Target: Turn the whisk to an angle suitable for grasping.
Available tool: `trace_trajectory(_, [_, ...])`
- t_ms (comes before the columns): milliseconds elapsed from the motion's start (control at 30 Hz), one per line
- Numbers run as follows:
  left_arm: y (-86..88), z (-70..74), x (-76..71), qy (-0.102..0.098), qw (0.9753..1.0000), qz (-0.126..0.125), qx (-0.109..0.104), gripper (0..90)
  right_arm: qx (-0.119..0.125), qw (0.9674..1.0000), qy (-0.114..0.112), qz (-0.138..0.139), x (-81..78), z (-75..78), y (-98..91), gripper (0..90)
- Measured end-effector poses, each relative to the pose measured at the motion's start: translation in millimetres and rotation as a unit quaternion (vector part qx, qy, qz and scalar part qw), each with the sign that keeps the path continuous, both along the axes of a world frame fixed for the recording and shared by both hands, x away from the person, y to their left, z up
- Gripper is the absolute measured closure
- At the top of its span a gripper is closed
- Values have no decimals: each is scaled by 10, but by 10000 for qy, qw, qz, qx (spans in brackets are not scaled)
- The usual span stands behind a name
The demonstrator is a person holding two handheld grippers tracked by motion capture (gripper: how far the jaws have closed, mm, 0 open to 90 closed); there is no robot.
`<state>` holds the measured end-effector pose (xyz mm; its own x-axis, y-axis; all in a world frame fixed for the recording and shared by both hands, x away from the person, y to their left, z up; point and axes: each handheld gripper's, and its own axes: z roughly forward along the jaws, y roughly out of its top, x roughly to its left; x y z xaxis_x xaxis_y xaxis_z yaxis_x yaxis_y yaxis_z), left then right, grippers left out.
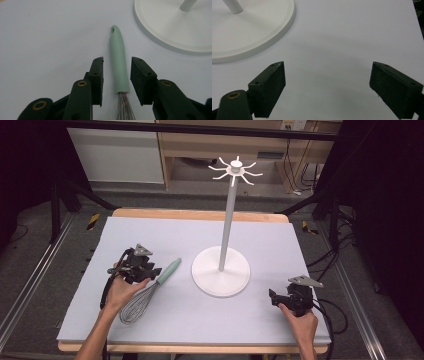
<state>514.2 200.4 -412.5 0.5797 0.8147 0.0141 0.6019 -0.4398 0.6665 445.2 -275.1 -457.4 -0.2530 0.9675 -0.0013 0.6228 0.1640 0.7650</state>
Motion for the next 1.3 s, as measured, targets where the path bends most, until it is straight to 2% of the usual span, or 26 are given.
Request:
trace_trajectory(67, [-15,-26,10,44,10000,-6,46,628,-4,10000,15,0,1,-2,1,138])
trace_trajectory(133, [-55,-101,24,131,9997,-44,207,629,-7,10000,24,3,2,-3,6,138])
trace_trajectory(267, [-89,-161,34,206,9991,-53,369,634,-36,10000,25,33,6,-10,7,138])
trace_trajectory(500, [-134,-195,58,357,9984,-116,434,644,-44,10000,59,41,7,-14,15,138])
trace_trajectory(733, [-172,-233,82,546,9962,-226,642,648,-49,9999,77,46,9,-17,19,138])
trace_trajectory(833, [-172,-234,90,581,9958,-250,666,659,-69,9999,73,58,10,-17,15,138])
trace_trajectory(967, [-156,-220,93,557,9967,-222,554,654,-71,9999,75,60,11,-17,15,138])
trace_trajectory(1200, [-126,-141,134,518,9970,-226,533,565,-95,9999,69,92,18,-18,7,138])
trace_trajectory(1300, [-152,-50,174,421,9977,-199,493,534,-91,9999,73,85,21,-16,5,138])
